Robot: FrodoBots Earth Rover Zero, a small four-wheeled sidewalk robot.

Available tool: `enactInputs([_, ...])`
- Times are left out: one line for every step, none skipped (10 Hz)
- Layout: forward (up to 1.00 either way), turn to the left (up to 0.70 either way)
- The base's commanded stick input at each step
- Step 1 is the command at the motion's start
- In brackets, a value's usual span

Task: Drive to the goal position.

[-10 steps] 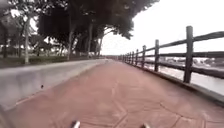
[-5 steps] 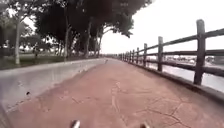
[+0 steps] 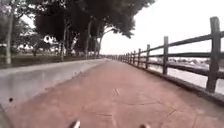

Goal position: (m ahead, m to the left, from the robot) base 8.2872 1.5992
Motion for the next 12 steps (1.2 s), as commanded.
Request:
enactInputs([0.7,0.0])
enactInputs([0.7,0.0])
enactInputs([0.7,0.0])
enactInputs([0.7,0.0])
enactInputs([0.7,0.0])
enactInputs([0.7,-0.07])
enactInputs([0.7,-0.28])
enactInputs([0.7,-0.31])
enactInputs([0.7,-0.3])
enactInputs([0.7,-0.03])
enactInputs([0.7,0.0])
enactInputs([0.7,0.0])
